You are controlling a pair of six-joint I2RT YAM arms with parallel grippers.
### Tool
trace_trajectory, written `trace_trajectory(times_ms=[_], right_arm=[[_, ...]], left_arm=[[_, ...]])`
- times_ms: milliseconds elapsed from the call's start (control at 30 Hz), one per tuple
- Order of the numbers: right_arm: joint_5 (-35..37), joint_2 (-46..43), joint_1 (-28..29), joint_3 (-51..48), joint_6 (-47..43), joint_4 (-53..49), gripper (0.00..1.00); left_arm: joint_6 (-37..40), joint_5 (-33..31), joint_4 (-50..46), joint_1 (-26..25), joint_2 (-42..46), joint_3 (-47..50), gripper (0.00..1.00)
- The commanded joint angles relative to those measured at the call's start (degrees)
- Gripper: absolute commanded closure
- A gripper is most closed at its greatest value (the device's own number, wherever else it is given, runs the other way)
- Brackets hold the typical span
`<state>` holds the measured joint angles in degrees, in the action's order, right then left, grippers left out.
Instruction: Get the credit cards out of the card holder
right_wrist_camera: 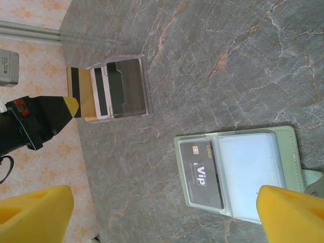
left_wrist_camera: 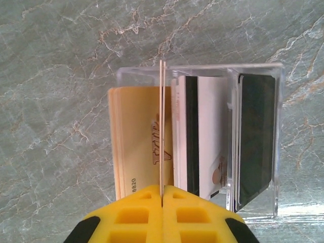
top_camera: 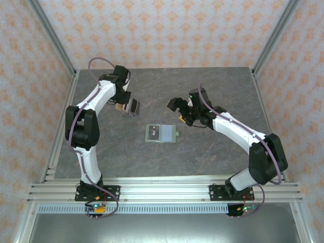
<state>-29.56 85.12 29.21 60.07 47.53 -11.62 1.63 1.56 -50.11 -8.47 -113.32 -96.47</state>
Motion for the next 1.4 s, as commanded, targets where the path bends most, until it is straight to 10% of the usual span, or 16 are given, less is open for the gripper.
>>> trace_trajectory(times_ms=[0,867,1367], right_arm=[[-0.21,0.57,0.35,1.62,0.59,-0.69,0.06],[6.79,3.81,5.08,6.29,-5.09,-9.61,0.1],[10.93,20.88,15.61,16.14,-8.88,-16.91,0.48]], left_arm=[[1.23,0.11,1.01,0.81,0.11,1.26,0.93],[-19.09,0.13,2.25,0.81,18.82,7.33,0.45],[-27.46,12.66,16.96,0.77,38.58,39.38,0.12]])
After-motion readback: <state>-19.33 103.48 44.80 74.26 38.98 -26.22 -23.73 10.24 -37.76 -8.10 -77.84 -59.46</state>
